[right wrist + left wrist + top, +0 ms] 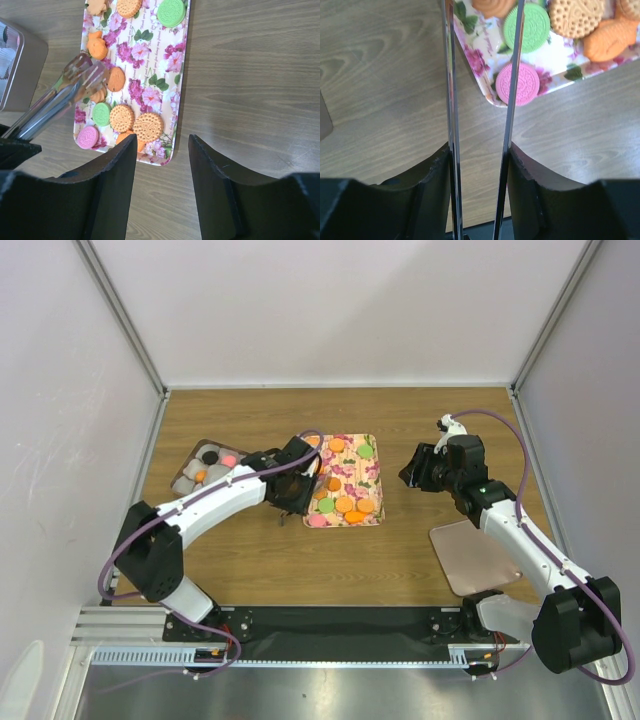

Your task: Pack the cookies

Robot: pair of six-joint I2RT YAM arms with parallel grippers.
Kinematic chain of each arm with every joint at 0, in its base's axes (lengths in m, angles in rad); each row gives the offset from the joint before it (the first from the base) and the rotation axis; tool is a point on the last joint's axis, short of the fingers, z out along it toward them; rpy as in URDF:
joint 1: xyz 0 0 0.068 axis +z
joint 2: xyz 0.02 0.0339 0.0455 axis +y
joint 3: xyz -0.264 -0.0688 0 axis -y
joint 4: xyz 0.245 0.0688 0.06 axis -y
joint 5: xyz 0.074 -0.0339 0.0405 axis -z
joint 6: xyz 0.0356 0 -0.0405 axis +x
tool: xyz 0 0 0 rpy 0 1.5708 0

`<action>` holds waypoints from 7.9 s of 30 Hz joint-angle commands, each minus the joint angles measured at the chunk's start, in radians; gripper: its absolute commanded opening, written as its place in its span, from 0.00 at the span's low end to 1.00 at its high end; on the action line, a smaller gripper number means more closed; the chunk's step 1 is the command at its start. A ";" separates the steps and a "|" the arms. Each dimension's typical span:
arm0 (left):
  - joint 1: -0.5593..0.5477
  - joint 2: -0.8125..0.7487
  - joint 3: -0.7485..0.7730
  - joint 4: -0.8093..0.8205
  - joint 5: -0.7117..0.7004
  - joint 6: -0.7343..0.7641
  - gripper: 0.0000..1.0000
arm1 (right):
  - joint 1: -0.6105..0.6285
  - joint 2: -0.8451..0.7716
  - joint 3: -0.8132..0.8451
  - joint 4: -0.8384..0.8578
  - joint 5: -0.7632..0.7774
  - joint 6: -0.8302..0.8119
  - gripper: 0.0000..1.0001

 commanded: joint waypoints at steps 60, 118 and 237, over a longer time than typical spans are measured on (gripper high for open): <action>-0.068 -0.082 0.072 -0.074 -0.093 0.016 0.36 | -0.001 -0.023 0.008 0.013 0.009 -0.001 0.52; 0.601 -0.311 -0.193 -0.020 -0.110 0.030 0.45 | 0.012 -0.027 0.008 0.018 -0.026 0.007 0.51; -0.280 -0.187 -0.140 -0.045 -0.188 -0.103 0.42 | 0.006 0.008 0.024 -0.025 0.094 -0.024 0.52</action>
